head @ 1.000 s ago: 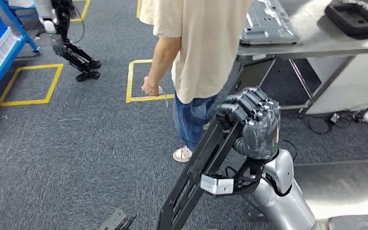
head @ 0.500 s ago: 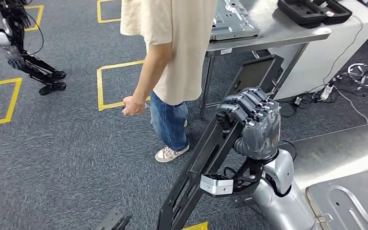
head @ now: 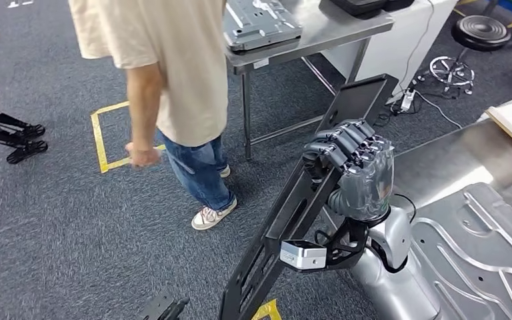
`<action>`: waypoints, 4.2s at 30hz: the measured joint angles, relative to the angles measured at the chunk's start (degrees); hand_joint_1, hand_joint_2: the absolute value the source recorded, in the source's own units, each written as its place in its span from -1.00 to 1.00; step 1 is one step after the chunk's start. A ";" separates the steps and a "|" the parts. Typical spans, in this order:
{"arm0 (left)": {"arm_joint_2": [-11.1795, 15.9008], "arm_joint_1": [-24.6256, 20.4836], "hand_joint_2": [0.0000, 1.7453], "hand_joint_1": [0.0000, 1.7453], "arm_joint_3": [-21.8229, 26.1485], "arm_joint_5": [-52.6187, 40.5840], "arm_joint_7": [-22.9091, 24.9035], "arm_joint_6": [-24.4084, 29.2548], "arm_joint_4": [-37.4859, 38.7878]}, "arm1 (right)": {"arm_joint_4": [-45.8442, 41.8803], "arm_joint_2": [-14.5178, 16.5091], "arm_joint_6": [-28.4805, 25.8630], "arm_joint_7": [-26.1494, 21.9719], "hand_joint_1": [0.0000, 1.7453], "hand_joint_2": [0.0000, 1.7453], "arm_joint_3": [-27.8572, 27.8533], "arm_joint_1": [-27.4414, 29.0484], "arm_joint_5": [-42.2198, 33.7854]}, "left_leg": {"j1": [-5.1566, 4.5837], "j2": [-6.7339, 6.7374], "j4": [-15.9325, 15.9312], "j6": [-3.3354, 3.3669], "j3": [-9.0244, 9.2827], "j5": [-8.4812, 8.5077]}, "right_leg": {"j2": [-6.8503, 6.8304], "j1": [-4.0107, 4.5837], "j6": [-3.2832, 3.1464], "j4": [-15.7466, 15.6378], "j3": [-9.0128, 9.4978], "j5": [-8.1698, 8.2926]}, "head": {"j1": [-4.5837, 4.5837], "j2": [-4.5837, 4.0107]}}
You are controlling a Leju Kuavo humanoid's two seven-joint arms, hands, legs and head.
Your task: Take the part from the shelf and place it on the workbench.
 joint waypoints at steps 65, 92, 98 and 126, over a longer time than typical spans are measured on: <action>1.31 1.76 -1.00 -1.00 -0.61 0.61 -1.65 -0.21 0.09 | 0.86 0.58 -0.03 0.78 1.00 1.00 -1.94 1.73 -0.13 | 0.09 -2.13 11.25 -0.03 -4.95 -4.39 | 2.51 0.62 -0.65 -0.47 0.30 0.37 | 0.59 0.00; 1.19 1.39 -1.00 -1.00 -1.02 1.05 -0.68 1.21 0.17 | 3.28 0.72 4.13 4.81 1.00 1.00 -6.34 1.66 -3.35 | -0.08 -0.35 0.80 0.21 -0.66 0.10 | -1.47 0.78 -0.43 -0.47 0.54 0.12 | 0.75 0.00; 1.27 2.20 -1.00 -1.00 -1.02 1.50 -0.69 1.21 0.17 | 5.65 0.84 8.07 7.62 1.00 1.00 -7.43 0.82 -6.46 | -0.06 -2.17 6.73 0.21 -4.07 0.43 | 0.41 1.04 -0.86 0.05 0.51 -0.08 | 0.74 0.00; 1.59 3.06 -1.00 -1.00 -1.04 2.48 -2.02 -0.15 0.30 | 17.65 -2.67 16.22 12.93 1.00 1.00 -14.59 -9.79 -10.04 | 0.01 -2.47 11.10 0.40 -7.34 -2.46 | 0.83 0.57 -0.50 0.03 -0.09 0.19 | 0.78 0.00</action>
